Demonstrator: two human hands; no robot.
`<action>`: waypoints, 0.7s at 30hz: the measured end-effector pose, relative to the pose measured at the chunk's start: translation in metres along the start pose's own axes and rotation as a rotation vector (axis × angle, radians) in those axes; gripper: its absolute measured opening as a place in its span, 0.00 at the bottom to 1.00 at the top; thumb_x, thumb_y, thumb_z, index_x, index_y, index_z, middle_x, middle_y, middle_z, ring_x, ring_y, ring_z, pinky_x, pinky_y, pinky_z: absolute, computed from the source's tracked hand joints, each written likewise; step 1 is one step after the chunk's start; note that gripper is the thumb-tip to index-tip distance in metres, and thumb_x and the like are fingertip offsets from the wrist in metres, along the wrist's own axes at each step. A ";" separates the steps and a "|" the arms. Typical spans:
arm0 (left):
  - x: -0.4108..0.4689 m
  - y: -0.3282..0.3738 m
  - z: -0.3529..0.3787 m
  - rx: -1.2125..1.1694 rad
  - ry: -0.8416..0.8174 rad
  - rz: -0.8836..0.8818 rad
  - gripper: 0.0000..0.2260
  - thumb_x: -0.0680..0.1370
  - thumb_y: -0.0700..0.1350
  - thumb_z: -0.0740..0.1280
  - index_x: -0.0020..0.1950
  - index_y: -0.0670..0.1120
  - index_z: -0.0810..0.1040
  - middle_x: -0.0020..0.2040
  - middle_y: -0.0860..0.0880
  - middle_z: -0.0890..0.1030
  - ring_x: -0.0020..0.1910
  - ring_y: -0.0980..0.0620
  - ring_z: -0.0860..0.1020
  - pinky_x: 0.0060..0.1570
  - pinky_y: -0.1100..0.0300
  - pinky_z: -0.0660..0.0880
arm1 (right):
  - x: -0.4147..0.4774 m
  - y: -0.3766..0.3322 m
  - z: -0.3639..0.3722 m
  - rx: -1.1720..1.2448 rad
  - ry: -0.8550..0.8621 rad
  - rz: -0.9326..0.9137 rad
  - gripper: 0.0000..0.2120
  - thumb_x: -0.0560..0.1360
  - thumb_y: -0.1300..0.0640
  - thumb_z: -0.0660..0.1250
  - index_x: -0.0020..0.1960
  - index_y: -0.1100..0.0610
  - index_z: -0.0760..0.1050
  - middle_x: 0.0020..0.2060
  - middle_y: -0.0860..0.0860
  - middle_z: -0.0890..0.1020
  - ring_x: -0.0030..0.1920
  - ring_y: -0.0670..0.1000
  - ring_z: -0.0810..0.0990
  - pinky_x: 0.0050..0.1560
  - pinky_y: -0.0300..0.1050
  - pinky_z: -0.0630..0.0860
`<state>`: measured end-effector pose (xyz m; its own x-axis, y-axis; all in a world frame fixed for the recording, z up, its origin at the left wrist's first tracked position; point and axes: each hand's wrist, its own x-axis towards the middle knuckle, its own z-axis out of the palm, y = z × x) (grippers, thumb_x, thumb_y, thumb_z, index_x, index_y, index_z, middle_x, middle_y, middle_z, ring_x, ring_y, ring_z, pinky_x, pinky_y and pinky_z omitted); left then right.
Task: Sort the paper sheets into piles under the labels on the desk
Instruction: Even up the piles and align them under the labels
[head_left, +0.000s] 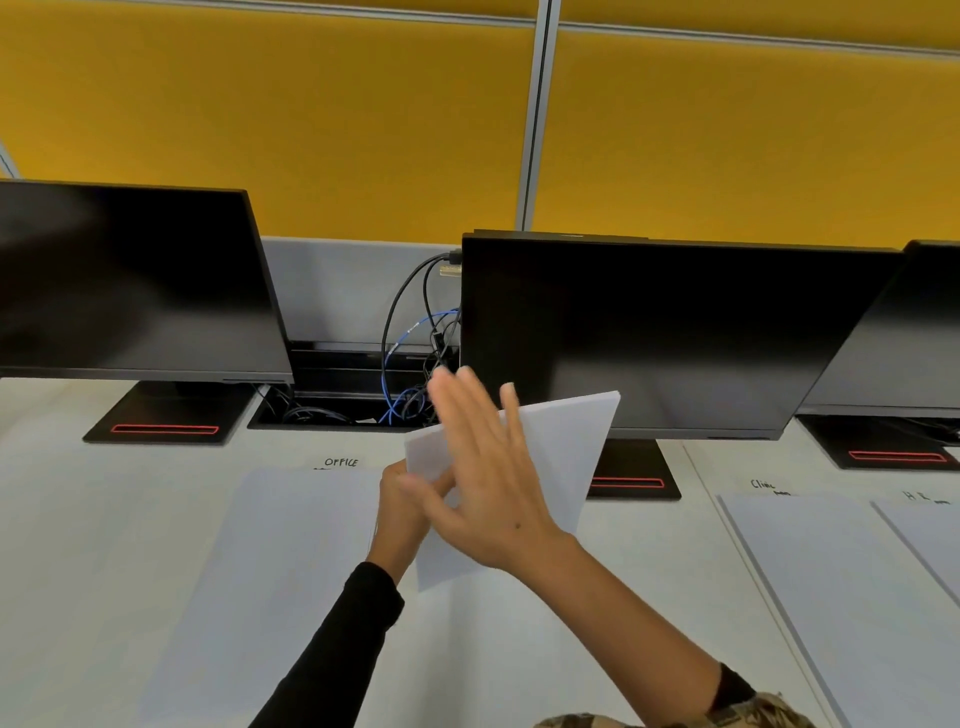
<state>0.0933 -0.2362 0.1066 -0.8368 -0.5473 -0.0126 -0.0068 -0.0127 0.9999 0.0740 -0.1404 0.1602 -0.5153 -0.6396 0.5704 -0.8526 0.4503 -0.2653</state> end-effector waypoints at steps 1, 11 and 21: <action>-0.002 0.002 -0.001 -0.041 -0.023 -0.021 0.07 0.69 0.42 0.72 0.34 0.47 0.77 0.26 0.58 0.80 0.26 0.64 0.78 0.29 0.66 0.76 | -0.001 0.006 -0.003 -0.008 0.124 0.031 0.33 0.77 0.38 0.49 0.75 0.57 0.52 0.75 0.54 0.59 0.76 0.52 0.51 0.75 0.54 0.38; -0.003 0.005 -0.001 -0.121 -0.010 -0.057 0.08 0.70 0.38 0.73 0.42 0.52 0.79 0.37 0.53 0.83 0.39 0.52 0.81 0.38 0.61 0.77 | -0.022 0.073 -0.007 -0.391 0.110 0.466 0.38 0.75 0.32 0.38 0.72 0.57 0.63 0.72 0.54 0.67 0.73 0.57 0.62 0.73 0.61 0.43; -0.002 0.004 -0.005 -0.137 -0.059 -0.052 0.09 0.70 0.38 0.73 0.44 0.52 0.80 0.36 0.57 0.85 0.37 0.58 0.83 0.38 0.64 0.78 | -0.030 0.101 -0.012 0.893 0.354 0.968 0.16 0.79 0.47 0.56 0.62 0.55 0.68 0.52 0.49 0.77 0.53 0.50 0.76 0.47 0.39 0.77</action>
<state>0.0972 -0.2394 0.1104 -0.8681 -0.4928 -0.0602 0.0201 -0.1561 0.9875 0.0044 -0.0683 0.1262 -0.9989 -0.0473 0.0019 -0.0012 -0.0160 -0.9999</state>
